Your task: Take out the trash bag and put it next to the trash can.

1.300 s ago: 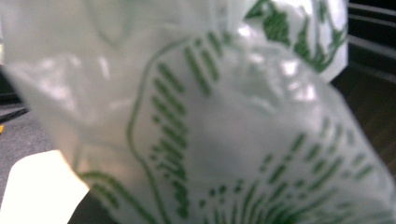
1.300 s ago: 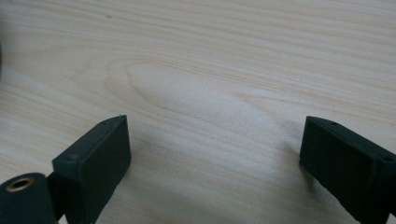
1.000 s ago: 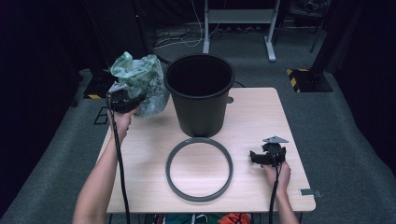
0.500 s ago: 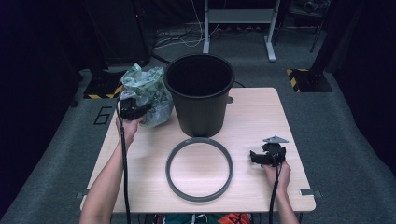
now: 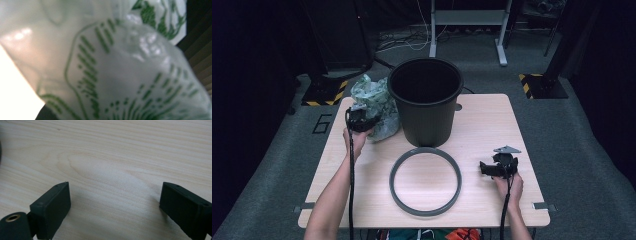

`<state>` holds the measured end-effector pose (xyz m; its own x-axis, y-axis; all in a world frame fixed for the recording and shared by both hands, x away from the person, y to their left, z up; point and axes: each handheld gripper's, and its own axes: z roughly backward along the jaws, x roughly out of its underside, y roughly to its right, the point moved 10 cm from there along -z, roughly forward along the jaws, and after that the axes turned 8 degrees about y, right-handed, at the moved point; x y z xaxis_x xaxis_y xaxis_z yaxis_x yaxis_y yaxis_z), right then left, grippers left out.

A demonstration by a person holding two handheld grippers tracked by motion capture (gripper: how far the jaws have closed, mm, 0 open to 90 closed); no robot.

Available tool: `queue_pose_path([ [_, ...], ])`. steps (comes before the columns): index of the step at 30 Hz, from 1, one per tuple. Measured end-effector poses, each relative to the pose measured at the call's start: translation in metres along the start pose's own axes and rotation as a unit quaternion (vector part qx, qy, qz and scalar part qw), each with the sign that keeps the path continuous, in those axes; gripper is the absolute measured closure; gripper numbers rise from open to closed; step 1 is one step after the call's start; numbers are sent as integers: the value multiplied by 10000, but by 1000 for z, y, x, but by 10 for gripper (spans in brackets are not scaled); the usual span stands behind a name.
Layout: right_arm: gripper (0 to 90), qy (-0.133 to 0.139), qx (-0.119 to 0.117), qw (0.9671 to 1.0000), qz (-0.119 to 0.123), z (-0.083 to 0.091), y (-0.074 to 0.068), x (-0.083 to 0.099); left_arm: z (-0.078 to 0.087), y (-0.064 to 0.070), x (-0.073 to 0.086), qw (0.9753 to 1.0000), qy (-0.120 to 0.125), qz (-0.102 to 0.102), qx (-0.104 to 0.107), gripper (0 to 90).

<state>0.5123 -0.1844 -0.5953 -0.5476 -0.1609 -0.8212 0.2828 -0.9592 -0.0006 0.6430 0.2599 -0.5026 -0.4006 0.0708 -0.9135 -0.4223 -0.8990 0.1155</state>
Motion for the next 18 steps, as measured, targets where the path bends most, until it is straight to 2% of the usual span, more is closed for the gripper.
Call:
queue_pose_path([
  [4,88,0,0,10000,4,0,0,0,-4,0,1,10000,13,4,-50,807],
  [9,90,2,-2,10000,5,0,0,0,-6,1,1,9999,67,95,-45,785],
  [11,91,4,-3,10000,8,0,0,0,-5,0,1,9998,106,190,-23,764],
  [16,93,12,-1,10000,2,0,0,0,0,-2,3,9990,151,421,32,657],
  [18,94,13,-4,10000,-1,0,0,0,2,-2,5,9989,159,441,17,605],
])
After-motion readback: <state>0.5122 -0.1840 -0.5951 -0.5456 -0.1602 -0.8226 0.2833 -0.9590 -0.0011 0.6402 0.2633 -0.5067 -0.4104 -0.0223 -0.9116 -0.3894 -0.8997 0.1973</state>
